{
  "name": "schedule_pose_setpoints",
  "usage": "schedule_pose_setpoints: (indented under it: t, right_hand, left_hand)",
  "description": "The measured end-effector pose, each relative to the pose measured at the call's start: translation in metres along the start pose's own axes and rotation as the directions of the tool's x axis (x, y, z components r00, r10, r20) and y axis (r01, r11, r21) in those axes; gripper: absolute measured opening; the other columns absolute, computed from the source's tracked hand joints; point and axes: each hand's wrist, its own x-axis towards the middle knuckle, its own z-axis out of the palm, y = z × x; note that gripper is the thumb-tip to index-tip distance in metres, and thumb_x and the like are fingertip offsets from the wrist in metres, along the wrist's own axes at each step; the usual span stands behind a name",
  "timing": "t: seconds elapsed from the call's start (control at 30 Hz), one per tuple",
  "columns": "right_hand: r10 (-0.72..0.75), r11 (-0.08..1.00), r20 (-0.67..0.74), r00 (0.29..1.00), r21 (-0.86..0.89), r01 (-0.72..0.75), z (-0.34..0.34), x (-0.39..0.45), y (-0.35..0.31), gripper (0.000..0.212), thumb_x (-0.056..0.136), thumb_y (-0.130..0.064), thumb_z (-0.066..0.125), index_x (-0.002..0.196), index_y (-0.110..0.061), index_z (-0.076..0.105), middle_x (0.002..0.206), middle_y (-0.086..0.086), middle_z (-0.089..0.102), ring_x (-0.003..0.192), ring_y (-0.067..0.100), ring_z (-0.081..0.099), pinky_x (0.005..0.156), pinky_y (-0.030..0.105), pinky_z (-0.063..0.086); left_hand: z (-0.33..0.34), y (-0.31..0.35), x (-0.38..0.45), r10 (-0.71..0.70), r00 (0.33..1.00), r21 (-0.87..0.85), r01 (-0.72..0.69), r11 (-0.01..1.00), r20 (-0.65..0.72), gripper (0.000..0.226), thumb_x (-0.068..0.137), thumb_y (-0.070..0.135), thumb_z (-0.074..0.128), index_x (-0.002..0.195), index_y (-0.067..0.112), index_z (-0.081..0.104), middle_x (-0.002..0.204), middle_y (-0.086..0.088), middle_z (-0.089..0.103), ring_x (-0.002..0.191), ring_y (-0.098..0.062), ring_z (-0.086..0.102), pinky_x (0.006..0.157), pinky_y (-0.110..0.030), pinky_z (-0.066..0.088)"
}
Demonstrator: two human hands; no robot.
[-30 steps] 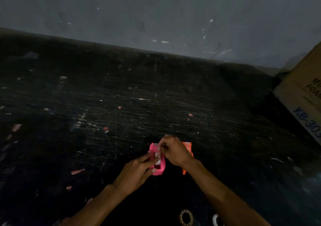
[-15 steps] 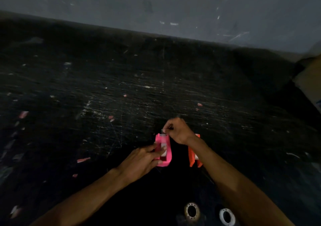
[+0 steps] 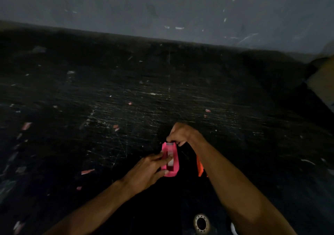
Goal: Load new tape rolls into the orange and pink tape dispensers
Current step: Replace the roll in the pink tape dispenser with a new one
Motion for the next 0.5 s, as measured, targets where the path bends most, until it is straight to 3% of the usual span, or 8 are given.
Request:
schedule_pose_setpoints:
  t: [0.13, 0.27, 0.37, 0.5]
  right_hand:
    - [-0.097, 0.994, -0.114, 0.989, 0.039, 0.102, -0.001, -0.014, 0.008, 0.018, 0.081, -0.007, 0.065, 0.095, 0.004, 0.069, 0.069, 0.009, 0.064, 0.051, 0.009, 0.056, 0.051, 0.022, 0.048]
    - [-0.185, 0.969, -0.327, 0.927, 0.097, 0.228, -0.016, -0.051, 0.024, 0.013, 0.081, 0.002, 0.062, 0.091, 0.006, 0.070, 0.060, -0.002, 0.059, 0.038, -0.004, 0.052, 0.044, 0.008, 0.041]
    - [-0.194, 0.941, -0.399, 0.896, 0.182, 0.285, -0.024, -0.091, 0.042, 0.013, 0.082, 0.010, 0.057, 0.090, 0.011, 0.067, 0.059, -0.003, 0.058, 0.039, -0.008, 0.053, 0.043, 0.005, 0.040]
    - [-0.172, 0.953, -0.460, 0.871, 0.145, 0.265, -0.015, -0.155, 0.080, 0.009, 0.085, 0.000, 0.061, 0.087, -0.001, 0.070, 0.071, -0.003, 0.066, 0.050, -0.011, 0.056, 0.050, 0.002, 0.042]
  left_hand:
    - [0.002, 0.000, 0.003, -0.009, 0.999, -0.042, 0.007, 0.999, -0.039, 0.052, 0.087, 0.031, 0.060, 0.135, 0.019, 0.046, 0.145, -0.009, 0.045, 0.132, -0.019, 0.043, 0.107, -0.017, 0.026]
    - [0.000, 0.002, 0.007, 0.003, 1.000, -0.048, -0.004, 0.999, -0.025, 0.051, 0.085, 0.029, 0.063, 0.133, 0.017, 0.049, 0.143, -0.006, 0.049, 0.130, -0.015, 0.046, 0.105, -0.015, 0.028]
    - [-0.002, 0.002, 0.004, -0.003, 1.000, -0.030, 0.002, 1.000, -0.028, 0.055, 0.085, 0.037, 0.061, 0.135, 0.022, 0.046, 0.146, -0.003, 0.045, 0.131, -0.016, 0.044, 0.107, -0.025, 0.036]
    - [0.003, 0.019, -0.004, 0.023, 0.994, 0.118, -0.010, 0.993, -0.109, 0.061, 0.085, 0.047, 0.054, 0.140, 0.025, 0.038, 0.146, -0.004, 0.039, 0.133, -0.022, 0.036, 0.109, -0.036, 0.034]
